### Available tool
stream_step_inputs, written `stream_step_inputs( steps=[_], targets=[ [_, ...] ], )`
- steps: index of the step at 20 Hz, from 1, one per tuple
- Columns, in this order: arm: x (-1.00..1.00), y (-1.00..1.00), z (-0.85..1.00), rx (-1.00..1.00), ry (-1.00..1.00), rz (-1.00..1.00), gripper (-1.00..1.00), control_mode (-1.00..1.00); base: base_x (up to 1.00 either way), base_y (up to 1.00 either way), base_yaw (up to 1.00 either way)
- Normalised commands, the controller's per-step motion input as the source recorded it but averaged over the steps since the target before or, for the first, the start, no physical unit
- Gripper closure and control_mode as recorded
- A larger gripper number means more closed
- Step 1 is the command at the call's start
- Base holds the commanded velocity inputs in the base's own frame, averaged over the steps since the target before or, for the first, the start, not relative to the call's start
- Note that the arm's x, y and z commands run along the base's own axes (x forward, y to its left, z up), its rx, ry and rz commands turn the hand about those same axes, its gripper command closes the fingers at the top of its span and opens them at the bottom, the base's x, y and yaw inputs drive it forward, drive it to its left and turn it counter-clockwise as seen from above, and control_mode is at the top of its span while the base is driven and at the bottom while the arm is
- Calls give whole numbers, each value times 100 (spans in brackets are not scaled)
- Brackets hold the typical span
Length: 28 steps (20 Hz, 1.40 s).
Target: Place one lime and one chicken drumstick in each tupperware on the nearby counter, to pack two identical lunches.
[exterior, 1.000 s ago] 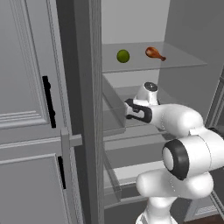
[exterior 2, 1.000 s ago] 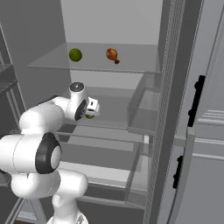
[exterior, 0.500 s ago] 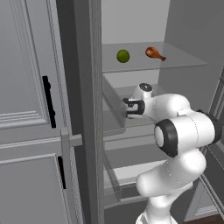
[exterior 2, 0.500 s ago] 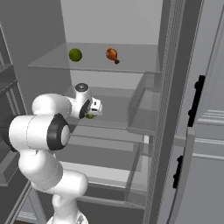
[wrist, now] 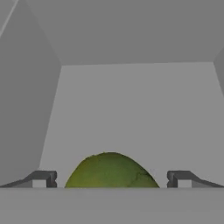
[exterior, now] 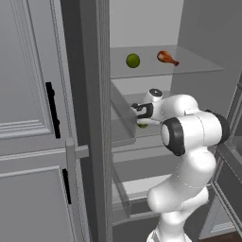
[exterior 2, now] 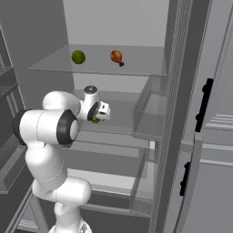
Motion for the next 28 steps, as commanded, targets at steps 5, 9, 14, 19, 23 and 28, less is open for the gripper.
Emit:
stream_step_inputs(
  steps=[5,9,14,19,23,28],
  targets=[
    [-7,-7,-57,0,8,-5,-100,-100,0,0,0],
    [-25,-1,-60,-1,7,-5,-100,-100,0,0,0],
    [-46,0,-62,-2,3,-3,-100,-100,0,0,0],
    [-16,0,-54,-1,2,-3,100,-100,0,0,0],
    [-6,0,-54,-1,3,-3,100,-100,0,0,0],
    [-81,-16,-21,1,-2,-9,100,-100,0,0,0]
  ],
)
